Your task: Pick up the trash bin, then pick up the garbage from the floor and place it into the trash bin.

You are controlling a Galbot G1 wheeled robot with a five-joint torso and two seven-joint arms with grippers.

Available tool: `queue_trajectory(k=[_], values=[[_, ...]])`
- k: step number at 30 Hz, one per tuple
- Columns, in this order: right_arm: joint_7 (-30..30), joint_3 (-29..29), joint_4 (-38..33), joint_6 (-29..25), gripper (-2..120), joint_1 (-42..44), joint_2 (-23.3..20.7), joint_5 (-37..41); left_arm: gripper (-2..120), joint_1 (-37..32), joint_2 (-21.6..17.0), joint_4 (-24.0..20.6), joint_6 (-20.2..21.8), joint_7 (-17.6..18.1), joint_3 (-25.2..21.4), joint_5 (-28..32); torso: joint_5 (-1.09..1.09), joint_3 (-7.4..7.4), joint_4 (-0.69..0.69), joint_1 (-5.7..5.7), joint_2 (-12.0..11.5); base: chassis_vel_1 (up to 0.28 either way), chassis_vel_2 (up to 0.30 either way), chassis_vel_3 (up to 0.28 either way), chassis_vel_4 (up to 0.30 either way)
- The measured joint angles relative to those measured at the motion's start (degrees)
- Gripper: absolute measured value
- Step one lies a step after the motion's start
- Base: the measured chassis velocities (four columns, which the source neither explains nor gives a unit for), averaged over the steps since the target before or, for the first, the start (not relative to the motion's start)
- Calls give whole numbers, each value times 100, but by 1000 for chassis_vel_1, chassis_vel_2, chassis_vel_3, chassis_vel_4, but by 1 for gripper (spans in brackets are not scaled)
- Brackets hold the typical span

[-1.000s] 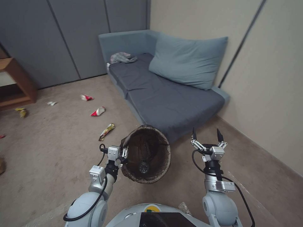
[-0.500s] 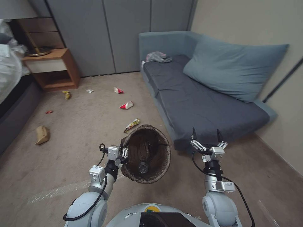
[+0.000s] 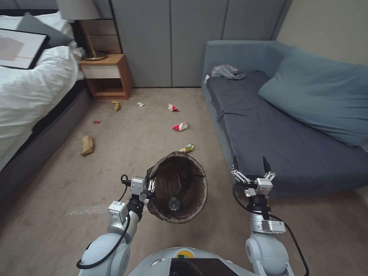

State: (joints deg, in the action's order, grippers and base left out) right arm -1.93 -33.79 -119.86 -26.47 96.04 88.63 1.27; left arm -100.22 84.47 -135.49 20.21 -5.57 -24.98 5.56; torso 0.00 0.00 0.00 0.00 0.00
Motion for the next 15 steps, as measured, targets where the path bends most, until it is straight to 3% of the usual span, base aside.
queue_trajectory(k=[15], values=[[22,-7,15,-56,100,12,-15,4,7,24,14,87,-63,-2,-9,-25,0,0,-1,0,0,123,122,122,121]])
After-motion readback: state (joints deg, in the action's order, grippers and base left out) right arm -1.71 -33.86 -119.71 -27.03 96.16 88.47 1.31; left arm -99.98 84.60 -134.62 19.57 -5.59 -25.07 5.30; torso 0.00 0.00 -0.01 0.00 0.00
